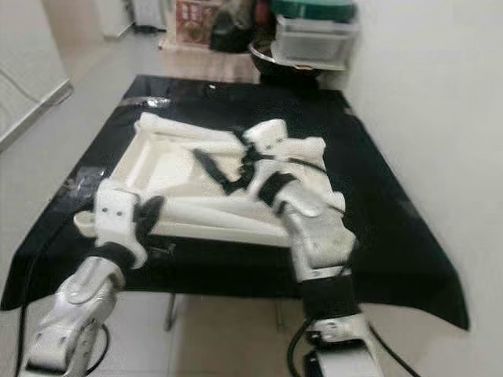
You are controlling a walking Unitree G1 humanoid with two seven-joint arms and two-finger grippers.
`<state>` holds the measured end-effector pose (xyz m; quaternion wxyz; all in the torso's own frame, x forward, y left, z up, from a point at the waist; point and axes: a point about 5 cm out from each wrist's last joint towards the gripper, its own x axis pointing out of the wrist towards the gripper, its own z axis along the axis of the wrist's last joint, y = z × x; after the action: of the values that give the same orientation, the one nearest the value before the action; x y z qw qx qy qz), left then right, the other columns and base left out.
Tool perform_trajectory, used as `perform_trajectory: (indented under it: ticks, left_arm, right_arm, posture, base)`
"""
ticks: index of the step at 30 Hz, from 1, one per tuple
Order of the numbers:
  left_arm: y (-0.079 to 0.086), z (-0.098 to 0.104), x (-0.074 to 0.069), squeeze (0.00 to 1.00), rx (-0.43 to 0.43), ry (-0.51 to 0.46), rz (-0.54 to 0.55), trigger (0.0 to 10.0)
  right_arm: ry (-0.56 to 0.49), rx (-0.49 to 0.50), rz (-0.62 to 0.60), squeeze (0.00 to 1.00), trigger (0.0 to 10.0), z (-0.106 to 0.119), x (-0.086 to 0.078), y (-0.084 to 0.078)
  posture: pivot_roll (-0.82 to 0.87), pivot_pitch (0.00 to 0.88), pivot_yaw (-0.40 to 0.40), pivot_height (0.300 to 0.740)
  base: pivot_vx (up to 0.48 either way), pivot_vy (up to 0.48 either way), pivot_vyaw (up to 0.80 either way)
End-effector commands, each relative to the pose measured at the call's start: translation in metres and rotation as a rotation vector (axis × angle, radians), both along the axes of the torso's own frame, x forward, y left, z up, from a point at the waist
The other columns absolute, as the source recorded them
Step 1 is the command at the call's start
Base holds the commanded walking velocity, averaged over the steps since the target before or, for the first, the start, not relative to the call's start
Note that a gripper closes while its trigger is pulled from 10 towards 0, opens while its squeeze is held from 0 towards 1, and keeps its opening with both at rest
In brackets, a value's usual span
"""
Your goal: Building children table
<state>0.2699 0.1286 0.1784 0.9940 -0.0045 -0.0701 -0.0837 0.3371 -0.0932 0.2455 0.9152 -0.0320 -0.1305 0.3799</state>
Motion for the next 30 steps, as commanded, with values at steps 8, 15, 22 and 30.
perform_trajectory:
  ticks: [8,15,22,30]
  left_arm:
    - [-0.012,-0.007,-0.003,0.00,-0.025,0.025,-0.054,10.0]
    - [-0.021,-0.024,-0.014,0.00,0.012,0.086,-0.145,10.0]
    - [-0.028,-0.036,-0.034,0.00,0.003,0.151,-0.269,10.0]
    - [-0.021,-0.047,-0.049,0.00,0.064,0.199,-0.296,10.0]
  right_arm:
    - [-0.021,-0.072,0.022,0.00,10.0,0.002,-0.002,-0.015]
    - [-0.037,-0.224,0.116,0.00,10.0,-0.002,-0.010,-0.022]
    - [0.008,-0.483,0.273,0.00,10.0,-0.009,-0.020,-0.042]
    - [0.192,-0.900,0.401,0.00,10.0,-0.034,-0.025,-0.060]
  posture:
    - [-0.04,0.030,-0.053,0.740]
    - [-0.03,0.033,-0.050,0.740]
    - [-0.03,0.037,-0.049,0.740]
    - [-0.02,0.047,-0.055,0.740]
  base:
    - [0.182,0.000,0.00]
    - [0.000,-0.274,0.00]
    - [0.000,-0.411,0.00]
    - [0.000,0.000,0.00]
